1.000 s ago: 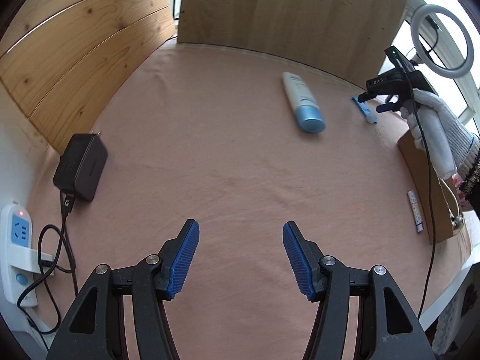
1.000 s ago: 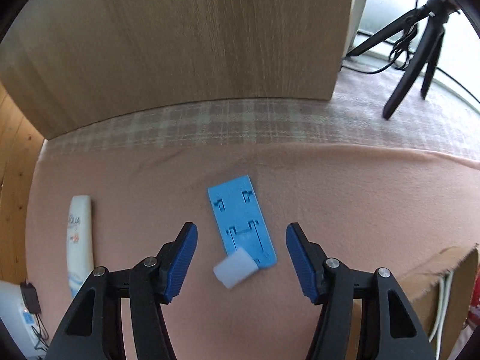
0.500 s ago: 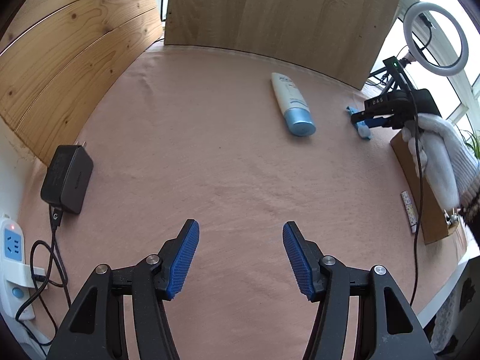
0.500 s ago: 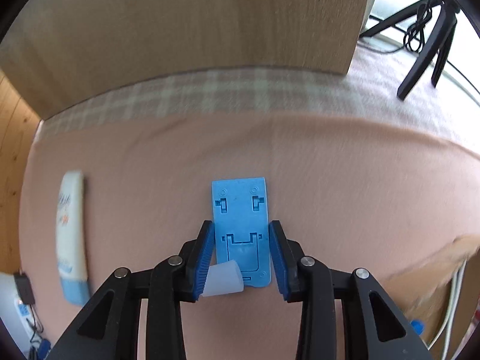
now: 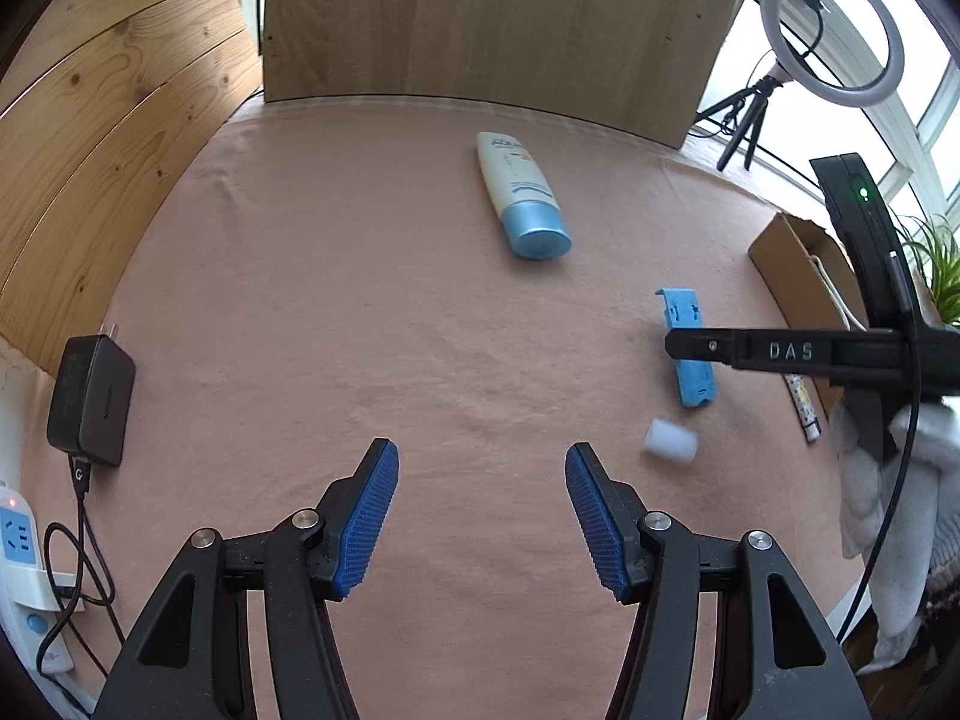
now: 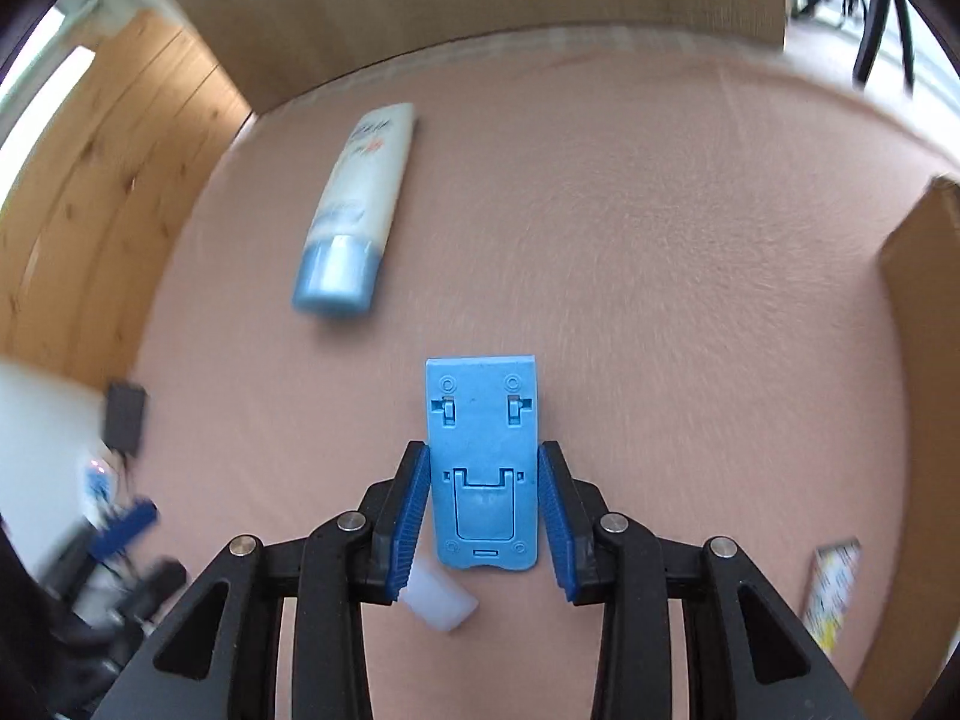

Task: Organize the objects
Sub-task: 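Lift the blue stand with the right gripper while the left grasps the white cap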

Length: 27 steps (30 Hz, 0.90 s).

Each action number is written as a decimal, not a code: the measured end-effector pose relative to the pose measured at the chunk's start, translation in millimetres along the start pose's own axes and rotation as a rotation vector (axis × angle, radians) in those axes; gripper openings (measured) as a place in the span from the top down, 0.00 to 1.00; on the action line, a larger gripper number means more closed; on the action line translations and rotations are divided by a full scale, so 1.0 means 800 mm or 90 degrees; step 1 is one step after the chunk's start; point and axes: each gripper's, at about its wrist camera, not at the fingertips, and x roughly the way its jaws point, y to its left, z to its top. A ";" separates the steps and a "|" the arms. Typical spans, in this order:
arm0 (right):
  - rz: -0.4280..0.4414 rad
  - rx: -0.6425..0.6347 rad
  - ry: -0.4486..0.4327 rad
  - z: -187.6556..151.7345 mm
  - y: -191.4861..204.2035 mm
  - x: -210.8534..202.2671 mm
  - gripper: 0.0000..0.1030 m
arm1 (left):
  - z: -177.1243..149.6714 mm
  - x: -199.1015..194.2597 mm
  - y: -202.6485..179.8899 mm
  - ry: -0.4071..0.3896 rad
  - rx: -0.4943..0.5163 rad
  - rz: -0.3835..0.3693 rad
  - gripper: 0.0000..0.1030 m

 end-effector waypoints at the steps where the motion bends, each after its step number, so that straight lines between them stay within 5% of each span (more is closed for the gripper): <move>1: -0.011 -0.005 -0.002 -0.011 0.003 -0.004 0.68 | 0.000 0.000 -0.003 0.002 0.003 -0.004 0.40; 5: -0.069 -0.012 0.003 -0.028 0.005 -0.012 0.68 | -0.001 0.006 -0.025 0.011 0.031 -0.022 0.40; 8: -0.043 0.016 0.031 -0.029 -0.023 -0.015 0.65 | -0.002 0.013 -0.043 0.020 0.053 -0.037 0.40; 11: -0.028 0.045 0.014 -0.036 -0.038 -0.033 0.52 | -0.005 0.020 -0.063 0.035 0.077 -0.049 0.40; 17: 0.040 0.111 -0.021 -0.054 -0.069 -0.066 0.51 | -0.011 0.036 -0.106 0.049 0.135 -0.063 0.40; 27: 0.052 0.109 -0.037 -0.071 -0.065 -0.072 0.51 | -0.010 0.081 -0.139 0.070 0.173 -0.031 0.38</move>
